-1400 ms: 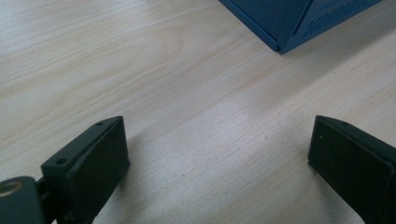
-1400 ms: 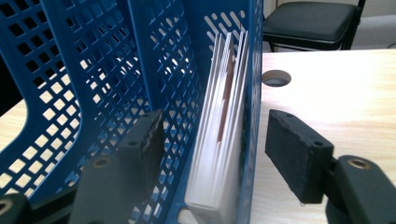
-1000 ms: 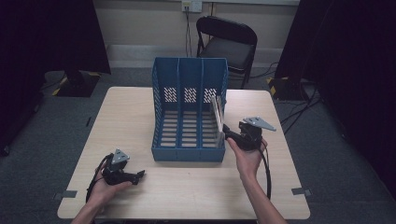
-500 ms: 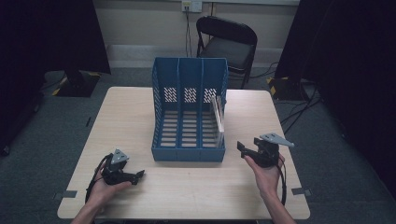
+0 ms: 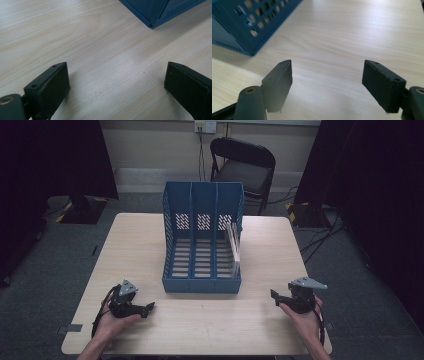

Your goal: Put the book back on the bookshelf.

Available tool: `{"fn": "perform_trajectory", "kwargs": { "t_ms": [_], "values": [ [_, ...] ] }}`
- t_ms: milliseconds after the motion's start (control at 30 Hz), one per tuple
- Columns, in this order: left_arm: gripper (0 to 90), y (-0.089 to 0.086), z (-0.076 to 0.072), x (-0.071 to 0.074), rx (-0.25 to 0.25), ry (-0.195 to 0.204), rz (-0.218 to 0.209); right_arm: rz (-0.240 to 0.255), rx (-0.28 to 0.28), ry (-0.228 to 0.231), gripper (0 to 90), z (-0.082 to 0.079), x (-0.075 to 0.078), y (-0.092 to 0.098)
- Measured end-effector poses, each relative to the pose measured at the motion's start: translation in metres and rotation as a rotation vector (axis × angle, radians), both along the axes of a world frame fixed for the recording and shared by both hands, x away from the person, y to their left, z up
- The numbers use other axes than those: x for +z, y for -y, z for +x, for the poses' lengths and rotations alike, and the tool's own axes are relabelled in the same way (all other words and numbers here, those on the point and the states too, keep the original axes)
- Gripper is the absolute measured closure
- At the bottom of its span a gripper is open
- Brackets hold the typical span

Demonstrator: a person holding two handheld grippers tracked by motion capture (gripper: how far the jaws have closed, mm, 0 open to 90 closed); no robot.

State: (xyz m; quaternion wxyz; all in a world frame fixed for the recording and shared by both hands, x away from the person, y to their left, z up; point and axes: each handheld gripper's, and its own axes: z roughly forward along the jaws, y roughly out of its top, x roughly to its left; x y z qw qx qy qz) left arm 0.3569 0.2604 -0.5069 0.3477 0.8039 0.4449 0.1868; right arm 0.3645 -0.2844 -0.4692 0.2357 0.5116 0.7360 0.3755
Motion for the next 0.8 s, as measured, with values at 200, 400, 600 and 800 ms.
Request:
{"fn": "perform_trajectory", "kwargs": {
  "t_ms": [200,400,600,800],
  "values": [
    [5.3,0.000,0.000,0.000,0.000,0.000,0.000,-0.028,-0.025,-0.061,23.9,0.007,-0.016,0.009],
    [5.3,-0.002,0.001,0.000,0.012,-0.001,0.000,-0.058,-0.027,-0.108,21.1,0.011,-0.028,0.010],
    [5.2,-0.004,0.002,0.000,0.032,-0.001,-0.002,-0.074,-0.021,-0.064,14.2,0.011,-0.036,0.003],
    [2.8,-0.003,0.003,0.000,0.026,-0.009,0.004,-0.073,-0.041,-0.065,14.0,0.009,-0.036,0.003]
  ]
}}
